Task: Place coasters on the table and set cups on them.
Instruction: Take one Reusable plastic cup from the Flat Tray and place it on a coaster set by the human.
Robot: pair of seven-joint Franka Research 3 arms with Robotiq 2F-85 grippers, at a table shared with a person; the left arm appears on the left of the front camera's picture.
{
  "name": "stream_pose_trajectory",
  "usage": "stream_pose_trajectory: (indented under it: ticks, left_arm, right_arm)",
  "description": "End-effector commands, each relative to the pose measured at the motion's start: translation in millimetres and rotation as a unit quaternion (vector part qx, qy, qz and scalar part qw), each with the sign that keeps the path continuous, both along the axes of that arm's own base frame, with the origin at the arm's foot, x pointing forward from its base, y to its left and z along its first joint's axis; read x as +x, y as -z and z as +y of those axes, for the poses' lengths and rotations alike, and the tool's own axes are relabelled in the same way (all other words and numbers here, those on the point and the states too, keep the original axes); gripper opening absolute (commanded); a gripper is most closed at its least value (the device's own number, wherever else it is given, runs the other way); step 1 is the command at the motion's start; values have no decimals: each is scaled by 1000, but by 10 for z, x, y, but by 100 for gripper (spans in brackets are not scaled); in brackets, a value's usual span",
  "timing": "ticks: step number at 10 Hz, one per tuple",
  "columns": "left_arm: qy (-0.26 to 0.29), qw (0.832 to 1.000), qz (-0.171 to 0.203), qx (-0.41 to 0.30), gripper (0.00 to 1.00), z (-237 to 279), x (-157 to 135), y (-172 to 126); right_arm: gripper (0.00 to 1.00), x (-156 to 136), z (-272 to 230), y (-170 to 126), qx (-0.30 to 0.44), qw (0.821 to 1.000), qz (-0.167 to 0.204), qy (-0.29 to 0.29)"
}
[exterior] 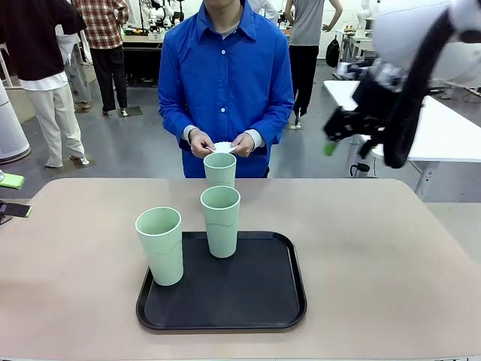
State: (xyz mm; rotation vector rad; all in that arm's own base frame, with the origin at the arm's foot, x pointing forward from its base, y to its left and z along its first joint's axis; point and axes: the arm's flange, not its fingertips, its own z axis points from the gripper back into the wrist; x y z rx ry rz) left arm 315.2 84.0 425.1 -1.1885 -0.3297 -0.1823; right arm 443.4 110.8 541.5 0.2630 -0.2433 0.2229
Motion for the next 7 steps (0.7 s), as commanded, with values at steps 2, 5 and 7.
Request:
stream_pose_trajectory:
  ticks: [2, 5, 7]
  left_arm:
    - [-1, 1000, -5, -6, 100, 9, -3, -7]
    - [-1, 1000, -5, -6, 100, 9, -3, -7]
    - [-1, 1000, -5, -6, 100, 9, -3, -7]
  right_arm:
    - [100, -214, -585, -43, -10, 997, 13, 81]
    - [100, -423, -889, -75, -32, 992, 12, 124]
    - [100, -255, -929, -80, -8, 995, 14, 97]
